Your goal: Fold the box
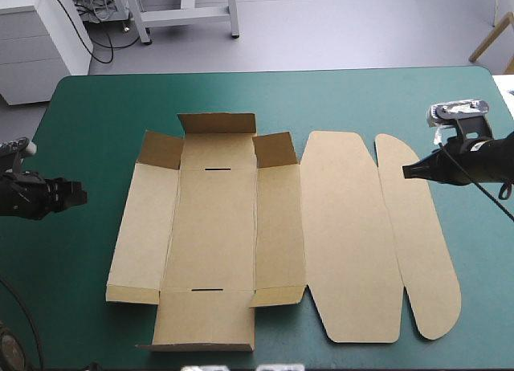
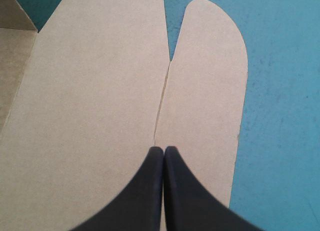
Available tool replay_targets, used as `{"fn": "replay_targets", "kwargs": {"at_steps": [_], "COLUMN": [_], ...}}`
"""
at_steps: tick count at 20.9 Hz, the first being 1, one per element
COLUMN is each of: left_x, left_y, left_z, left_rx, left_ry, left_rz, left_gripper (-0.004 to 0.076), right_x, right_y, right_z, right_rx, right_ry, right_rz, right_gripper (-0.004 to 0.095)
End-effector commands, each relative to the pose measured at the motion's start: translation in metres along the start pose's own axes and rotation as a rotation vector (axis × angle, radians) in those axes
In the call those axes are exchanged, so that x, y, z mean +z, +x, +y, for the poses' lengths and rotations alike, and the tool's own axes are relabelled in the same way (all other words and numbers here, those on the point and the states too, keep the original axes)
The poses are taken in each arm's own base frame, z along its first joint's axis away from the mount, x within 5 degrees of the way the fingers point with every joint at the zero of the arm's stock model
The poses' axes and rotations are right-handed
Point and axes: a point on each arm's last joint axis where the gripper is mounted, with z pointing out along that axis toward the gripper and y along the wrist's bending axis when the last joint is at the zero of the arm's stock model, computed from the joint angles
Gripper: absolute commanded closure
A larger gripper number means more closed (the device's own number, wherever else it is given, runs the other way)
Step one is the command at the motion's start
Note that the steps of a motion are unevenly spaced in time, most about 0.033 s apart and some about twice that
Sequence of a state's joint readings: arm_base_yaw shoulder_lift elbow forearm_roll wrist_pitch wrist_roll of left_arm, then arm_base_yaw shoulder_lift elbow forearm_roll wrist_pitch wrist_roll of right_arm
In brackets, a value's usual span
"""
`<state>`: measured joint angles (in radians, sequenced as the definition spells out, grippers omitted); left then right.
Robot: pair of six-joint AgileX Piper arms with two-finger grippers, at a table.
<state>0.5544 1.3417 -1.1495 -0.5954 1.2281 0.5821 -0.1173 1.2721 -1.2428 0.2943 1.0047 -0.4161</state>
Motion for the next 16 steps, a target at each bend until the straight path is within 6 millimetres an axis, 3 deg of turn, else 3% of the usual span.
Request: {"fn": "replay_targets", "kwargs": {"at_steps": [1, 3, 8, 16], "left_x": [0.004, 0.019, 0.056, 0.075], "left_y": [0.010, 0.018, 0.043, 0.066], "left_z": [-0.006, 0.000, 0.015, 0.013], "left_rx": [-0.026, -0.062, -0.142, -0.142], "left_ry": [0.094, 0.121, 0.152, 0.218], "left_rz": [0.037, 0.080, 0.186, 0.247], "left_gripper": [0.0220, 0.0177, 0.0177, 0.0177], "right_x": [-0.016, -0.016, -0.016, -0.016], "right_y": [-0.008, -0.008, -0.008, -0.008], "right_z": [0.001, 0.002, 0.002, 0.002], "right_rx": [-0.017, -0.016, -0.025, -0.025], "right_ry": [0.019, 0.018, 0.017, 0.016], "right_rz": [-0.097, -0.097, -0.098, -0.102], "right_gripper": [0.0927, 0.0927, 0.0927, 0.0927]}}
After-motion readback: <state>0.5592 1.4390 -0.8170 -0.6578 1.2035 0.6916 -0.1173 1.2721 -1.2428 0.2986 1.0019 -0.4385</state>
